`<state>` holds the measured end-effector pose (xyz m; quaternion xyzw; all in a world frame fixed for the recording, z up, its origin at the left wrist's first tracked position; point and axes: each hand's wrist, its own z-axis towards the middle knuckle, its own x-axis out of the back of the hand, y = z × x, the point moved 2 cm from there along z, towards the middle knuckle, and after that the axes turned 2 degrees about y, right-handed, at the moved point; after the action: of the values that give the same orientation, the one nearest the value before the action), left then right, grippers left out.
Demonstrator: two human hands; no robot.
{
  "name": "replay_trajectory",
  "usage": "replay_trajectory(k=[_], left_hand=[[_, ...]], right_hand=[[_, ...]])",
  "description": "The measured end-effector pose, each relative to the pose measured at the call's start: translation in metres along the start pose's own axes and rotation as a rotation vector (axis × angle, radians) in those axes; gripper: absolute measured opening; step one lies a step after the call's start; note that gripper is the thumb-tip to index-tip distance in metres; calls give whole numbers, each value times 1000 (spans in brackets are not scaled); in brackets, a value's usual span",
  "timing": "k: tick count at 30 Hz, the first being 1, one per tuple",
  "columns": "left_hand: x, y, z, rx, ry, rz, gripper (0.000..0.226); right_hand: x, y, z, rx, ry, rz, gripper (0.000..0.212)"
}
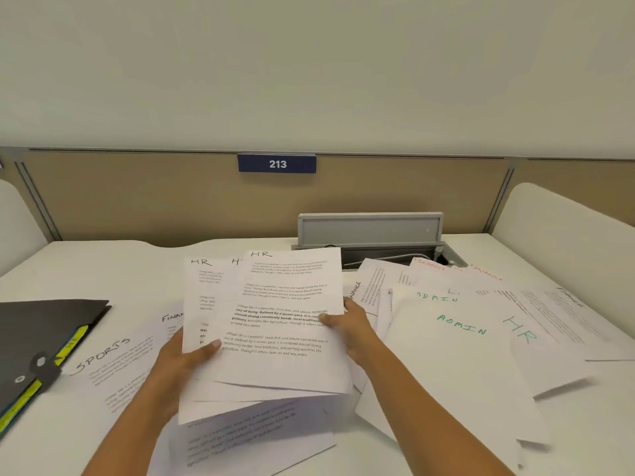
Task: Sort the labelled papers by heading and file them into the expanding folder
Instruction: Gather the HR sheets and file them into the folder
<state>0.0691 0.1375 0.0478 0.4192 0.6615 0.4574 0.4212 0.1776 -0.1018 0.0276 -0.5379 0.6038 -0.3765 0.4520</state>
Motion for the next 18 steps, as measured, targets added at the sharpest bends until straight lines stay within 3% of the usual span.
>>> replay_trajectory(k=[4,9,13,18], left_hand=[[0,-5,2,-33,31,32,53],[4,-9,10,-57,102,4,57],[-1,-8,14,-58,96,-16,54],[-16,-13,20,-40,80,-18,56]], right_hand=[[2,2,6,28,7,-135,29],[26,7,16,233,216,-887,42],[61,18,22,242,253,-1394,55],[107,25,25,176,274,-1532,58]])
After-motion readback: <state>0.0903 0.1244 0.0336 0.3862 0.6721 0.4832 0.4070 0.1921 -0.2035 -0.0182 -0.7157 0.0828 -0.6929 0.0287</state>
